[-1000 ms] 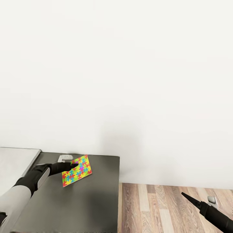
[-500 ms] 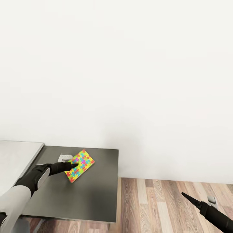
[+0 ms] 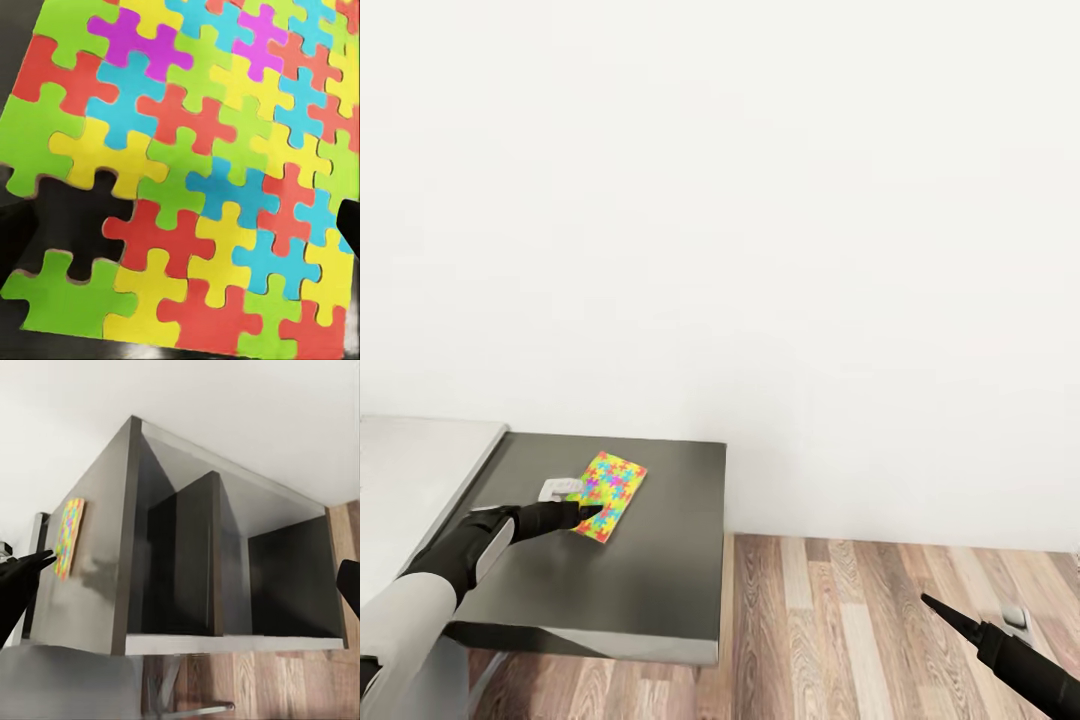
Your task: Put all the toys in the child's room - the three board games (two on the bed and one on the table), the two jigsaw puzzles on the table, and the tennis ball on the table - inside the toy box on the table in the child's room.
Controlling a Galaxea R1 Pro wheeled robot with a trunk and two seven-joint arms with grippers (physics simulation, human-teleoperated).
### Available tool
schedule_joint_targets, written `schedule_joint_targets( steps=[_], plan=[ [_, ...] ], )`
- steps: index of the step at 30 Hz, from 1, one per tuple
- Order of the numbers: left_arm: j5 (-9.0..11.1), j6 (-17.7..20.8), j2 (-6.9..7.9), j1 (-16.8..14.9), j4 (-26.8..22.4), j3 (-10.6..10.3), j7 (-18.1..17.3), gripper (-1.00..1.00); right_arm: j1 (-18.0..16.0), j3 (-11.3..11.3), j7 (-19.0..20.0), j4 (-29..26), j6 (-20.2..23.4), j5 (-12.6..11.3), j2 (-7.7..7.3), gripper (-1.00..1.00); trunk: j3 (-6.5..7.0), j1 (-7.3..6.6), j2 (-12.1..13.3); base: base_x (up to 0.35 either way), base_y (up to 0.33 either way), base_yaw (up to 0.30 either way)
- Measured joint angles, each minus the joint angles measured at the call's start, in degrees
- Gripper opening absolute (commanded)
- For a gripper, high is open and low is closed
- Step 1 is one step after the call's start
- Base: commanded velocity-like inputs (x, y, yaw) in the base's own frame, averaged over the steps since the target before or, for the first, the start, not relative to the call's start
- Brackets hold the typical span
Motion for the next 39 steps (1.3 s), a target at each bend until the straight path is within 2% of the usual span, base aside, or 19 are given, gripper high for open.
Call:
schedule_joint_targets(
  steps=[15,22,39],
  plan=[
    [0.1,0.1,-0.07,0.0,0.0,0.0,0.0,1.0,0.0,0.0,0.0,0.0,0.0,0.0,0.0,1.0,0.0,-0.02,0.0,-0.137,-0.006,0.0],
    [0.2,0.1,0.04,0.0,0.0,0.4,-0.3,1.0,0.0,0.0,0.0,0.0,0.0,0.0,0.0,1.0,0.0,-0.03,0.0,0.004,-0.136,0.0],
    [0.3,0.1,0.09,0.0,-0.1,0.6,-0.6,1.0,0.0,0.1,-0.1,0.1,0.0,0.0,0.0,1.0,0.0,-0.03,0.0,0.048,0.074,0.0]
  ],
)
